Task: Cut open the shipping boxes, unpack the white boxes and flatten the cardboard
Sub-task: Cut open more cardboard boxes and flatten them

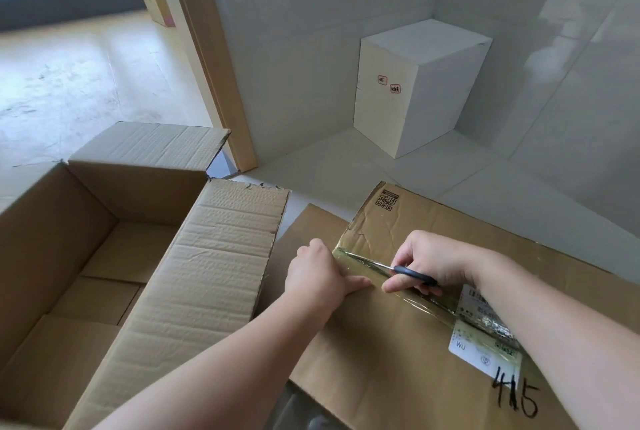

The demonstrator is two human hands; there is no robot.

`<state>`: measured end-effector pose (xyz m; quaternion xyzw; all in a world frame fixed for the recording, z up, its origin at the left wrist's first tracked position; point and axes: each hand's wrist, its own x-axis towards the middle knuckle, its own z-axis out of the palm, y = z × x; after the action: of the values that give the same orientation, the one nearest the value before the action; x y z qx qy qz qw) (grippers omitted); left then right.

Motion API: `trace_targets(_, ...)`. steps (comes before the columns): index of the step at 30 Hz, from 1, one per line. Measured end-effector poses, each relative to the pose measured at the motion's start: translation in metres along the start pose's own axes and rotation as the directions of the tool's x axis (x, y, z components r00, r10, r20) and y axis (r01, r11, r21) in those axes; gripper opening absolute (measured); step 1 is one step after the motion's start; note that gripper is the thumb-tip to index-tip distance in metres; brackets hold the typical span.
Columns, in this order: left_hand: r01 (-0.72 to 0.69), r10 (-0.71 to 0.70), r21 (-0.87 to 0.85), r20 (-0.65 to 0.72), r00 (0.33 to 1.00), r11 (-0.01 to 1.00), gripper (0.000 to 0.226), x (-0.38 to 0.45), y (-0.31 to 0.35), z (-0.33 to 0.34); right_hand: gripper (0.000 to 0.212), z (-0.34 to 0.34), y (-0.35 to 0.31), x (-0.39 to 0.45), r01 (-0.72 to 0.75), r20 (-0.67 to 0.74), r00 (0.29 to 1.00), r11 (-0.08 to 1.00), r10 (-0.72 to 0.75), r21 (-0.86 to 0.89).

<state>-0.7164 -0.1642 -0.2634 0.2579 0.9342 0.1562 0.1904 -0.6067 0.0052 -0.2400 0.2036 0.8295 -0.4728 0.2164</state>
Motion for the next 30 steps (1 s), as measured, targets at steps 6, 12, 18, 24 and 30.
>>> trace_targets(6, -0.002, 0.002, 0.002, -0.002, 1.0, 1.0, 0.075, 0.003, 0.0, -0.002, 0.06, 0.002, -0.006, 0.003, -0.038, 0.022, 0.999, 0.998, 0.037, 0.046)
trace_targets(12, -0.009, 0.008, 0.027, 0.014, 1.0, 1.0, 0.076, 0.001, -0.003, -0.005, 0.055, 0.011, -0.011, 0.013, -0.024, -0.019, 1.0, 0.999, 0.025, 0.037)
trace_targets(18, -0.014, 0.014, 0.061, -0.01, 1.0, 0.998, 0.076, -0.002, -0.006, -0.005, 0.051, 0.01, -0.011, 0.008, -0.005, -0.008, 1.0, 0.999, 0.005, 0.041)
trace_targets(24, 0.054, -0.053, 0.102, -0.005, 0.999, 0.993, 0.075, -0.003, -0.007, -0.004, 0.049, 0.011, -0.024, 0.008, -0.052, 0.054, 0.998, 0.987, 0.044, 0.153)
trace_targets(30, 0.029, -0.032, 0.111, 0.031, 0.999, 0.993, 0.076, 0.001, -0.006, -0.006, 0.041, 0.003, -0.025, 0.0, -0.021, 0.051, 0.999, 0.999, 0.019, 0.035)
